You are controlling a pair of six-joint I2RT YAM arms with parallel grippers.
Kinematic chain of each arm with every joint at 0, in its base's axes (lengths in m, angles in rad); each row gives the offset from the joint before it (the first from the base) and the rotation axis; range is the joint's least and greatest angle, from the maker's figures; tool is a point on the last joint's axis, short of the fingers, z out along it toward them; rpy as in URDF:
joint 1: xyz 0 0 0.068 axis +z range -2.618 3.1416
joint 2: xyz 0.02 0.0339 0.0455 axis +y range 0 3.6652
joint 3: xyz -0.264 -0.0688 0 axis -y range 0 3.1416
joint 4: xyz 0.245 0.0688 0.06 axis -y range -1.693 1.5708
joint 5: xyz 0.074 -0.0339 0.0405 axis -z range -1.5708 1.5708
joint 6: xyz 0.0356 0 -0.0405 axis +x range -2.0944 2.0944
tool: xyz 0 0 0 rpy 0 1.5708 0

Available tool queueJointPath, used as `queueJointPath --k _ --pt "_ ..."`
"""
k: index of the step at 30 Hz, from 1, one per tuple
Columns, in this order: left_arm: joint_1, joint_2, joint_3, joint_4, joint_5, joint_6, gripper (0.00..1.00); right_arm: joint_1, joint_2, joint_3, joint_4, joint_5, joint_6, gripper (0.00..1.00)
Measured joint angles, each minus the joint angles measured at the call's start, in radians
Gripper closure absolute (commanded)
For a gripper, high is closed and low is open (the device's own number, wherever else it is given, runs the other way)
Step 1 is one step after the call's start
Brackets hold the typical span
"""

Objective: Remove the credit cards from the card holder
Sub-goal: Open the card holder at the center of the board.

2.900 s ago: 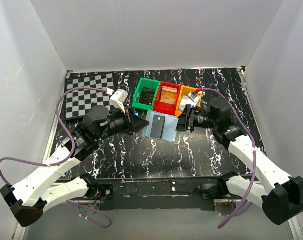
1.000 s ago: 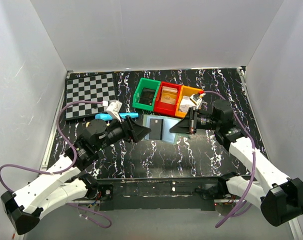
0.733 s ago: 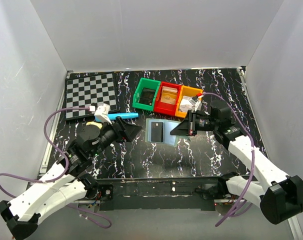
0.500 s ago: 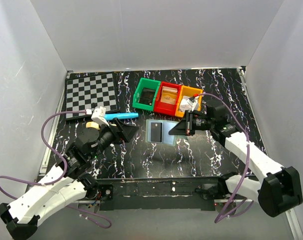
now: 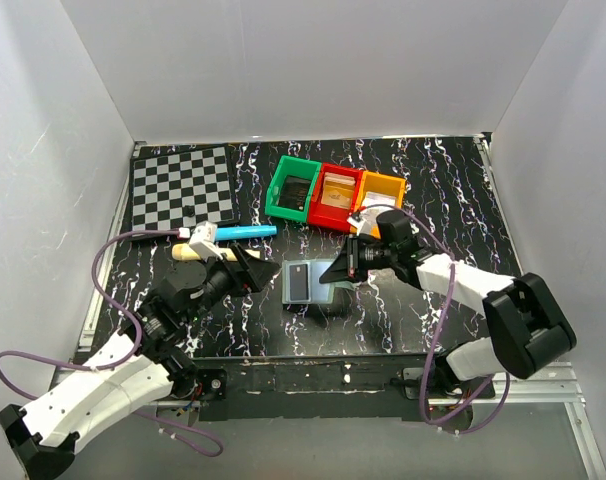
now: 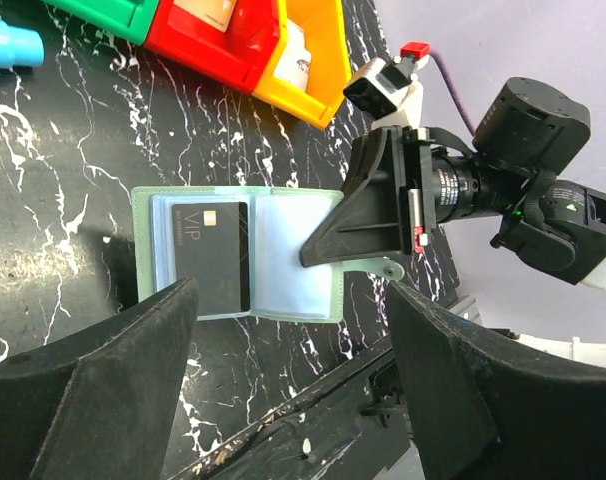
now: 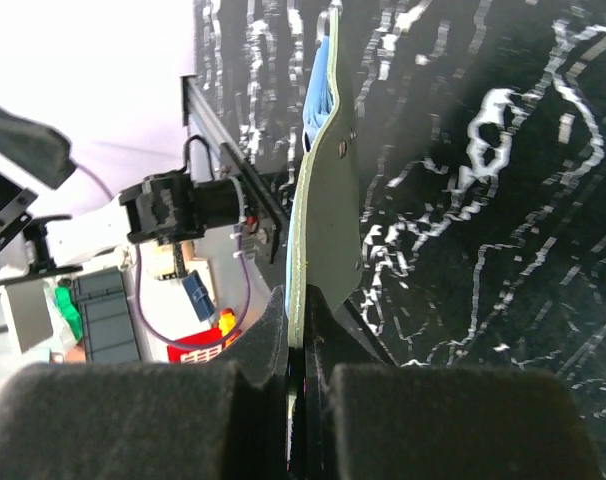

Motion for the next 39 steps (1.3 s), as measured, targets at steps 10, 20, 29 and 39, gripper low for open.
queueJointPath --k 10,20,29,39 --pt "0.000 0.101 -0.086 0.096 0.048 -0.016 0.30 0.000 0.100 -0.109 0.069 0.066 0.022 0.99" --pt "0.000 0.196 -0.088 0.163 0.107 -0.014 0.30 0.000 0.118 -0.085 -0.095 0.138 -0.074 0.64" --pt "0.000 0.195 -0.088 0.168 0.125 -0.002 0.29 -0.008 0.082 0.000 -0.385 0.336 -0.197 0.44" --pt "0.000 0.196 -0.088 0.169 0.128 0.008 0.28 -0.001 -0.159 0.174 -0.692 0.571 -0.307 0.53"
